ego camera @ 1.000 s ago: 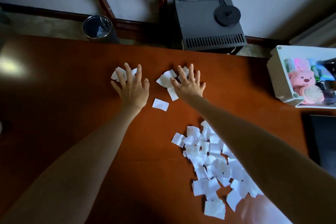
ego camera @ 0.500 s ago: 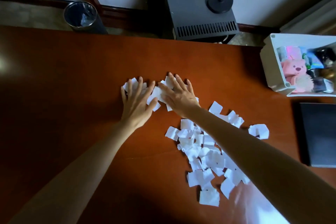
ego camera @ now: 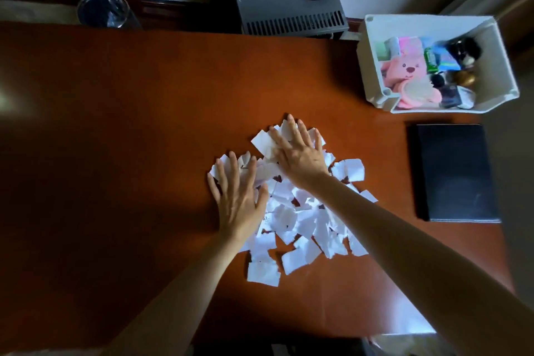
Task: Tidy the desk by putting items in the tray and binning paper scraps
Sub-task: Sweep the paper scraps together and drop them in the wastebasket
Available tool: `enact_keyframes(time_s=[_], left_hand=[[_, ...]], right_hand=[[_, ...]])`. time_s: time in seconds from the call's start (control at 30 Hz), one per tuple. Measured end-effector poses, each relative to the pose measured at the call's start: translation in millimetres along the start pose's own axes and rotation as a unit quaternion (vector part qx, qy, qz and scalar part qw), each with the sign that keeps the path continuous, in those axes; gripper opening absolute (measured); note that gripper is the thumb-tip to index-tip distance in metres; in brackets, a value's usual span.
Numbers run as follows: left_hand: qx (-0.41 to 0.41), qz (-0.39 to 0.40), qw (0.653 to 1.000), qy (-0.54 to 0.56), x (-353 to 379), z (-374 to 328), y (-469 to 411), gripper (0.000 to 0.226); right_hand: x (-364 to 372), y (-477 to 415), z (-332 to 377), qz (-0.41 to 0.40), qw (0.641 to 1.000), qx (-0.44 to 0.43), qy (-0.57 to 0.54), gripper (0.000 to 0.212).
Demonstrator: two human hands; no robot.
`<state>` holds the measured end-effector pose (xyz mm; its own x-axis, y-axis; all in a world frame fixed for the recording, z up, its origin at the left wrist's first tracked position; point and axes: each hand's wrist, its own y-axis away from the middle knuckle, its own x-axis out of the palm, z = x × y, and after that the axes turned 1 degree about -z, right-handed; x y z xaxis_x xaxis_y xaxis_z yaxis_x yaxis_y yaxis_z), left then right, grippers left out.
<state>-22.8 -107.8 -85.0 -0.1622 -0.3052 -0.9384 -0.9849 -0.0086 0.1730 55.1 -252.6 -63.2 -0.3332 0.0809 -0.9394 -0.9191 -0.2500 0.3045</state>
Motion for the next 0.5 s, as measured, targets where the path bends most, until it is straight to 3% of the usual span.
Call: enact_keyframes(time_s=[0.13,0.33,0.5], left_hand=[[-0.041,-0.021,0.999,-0.019,14,-37,-2,0.054],[-0.036,0.010,0.999,-0.013,25,-91,-7,0.074],[-0.043,-0.056,0.998,-0.001,1,-114,25,0.068]], right_hand=[[1,16,-35,-0.001,1.000,-0.004,-0.005,0.049],[-8,41,-84,-0.025,0.999,0.007,-0.024,0.049],[-21,83,-96,-0.083,0.995,-0.035,-0.037,0.047]])
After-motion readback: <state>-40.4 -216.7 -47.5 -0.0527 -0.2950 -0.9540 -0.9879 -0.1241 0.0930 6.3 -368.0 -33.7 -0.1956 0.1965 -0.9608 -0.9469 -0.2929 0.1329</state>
